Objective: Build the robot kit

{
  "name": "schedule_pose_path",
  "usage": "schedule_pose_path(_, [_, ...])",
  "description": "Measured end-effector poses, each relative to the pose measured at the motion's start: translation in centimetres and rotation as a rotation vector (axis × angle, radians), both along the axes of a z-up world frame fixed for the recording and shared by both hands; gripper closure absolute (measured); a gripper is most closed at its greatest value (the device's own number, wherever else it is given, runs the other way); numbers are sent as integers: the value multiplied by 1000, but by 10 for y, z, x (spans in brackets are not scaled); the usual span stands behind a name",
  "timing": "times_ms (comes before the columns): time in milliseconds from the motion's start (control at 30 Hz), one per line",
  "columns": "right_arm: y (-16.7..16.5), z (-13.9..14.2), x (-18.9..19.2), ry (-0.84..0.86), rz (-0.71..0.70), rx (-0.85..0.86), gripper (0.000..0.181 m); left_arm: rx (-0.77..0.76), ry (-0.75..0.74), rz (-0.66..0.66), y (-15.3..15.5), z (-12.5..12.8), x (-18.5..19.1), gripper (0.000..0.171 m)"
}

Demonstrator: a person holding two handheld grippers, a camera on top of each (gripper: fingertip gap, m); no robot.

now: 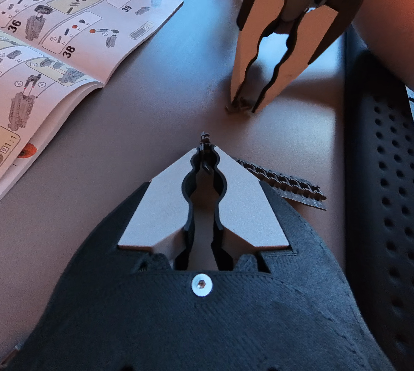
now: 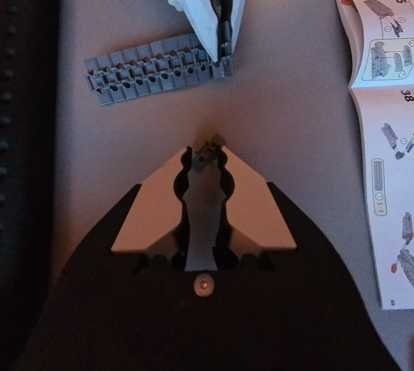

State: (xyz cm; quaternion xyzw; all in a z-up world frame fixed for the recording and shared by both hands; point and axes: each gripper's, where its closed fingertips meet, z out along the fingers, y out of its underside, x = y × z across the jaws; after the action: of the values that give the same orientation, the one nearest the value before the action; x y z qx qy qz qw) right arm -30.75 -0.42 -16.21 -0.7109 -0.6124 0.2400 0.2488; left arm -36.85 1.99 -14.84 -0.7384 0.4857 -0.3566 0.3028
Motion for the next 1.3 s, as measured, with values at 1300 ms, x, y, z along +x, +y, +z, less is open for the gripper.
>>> schedule_pose_path(1300, [-27,3,-7,142,-267,-26,155,-2,18,-173,-19,-1,-5,165])
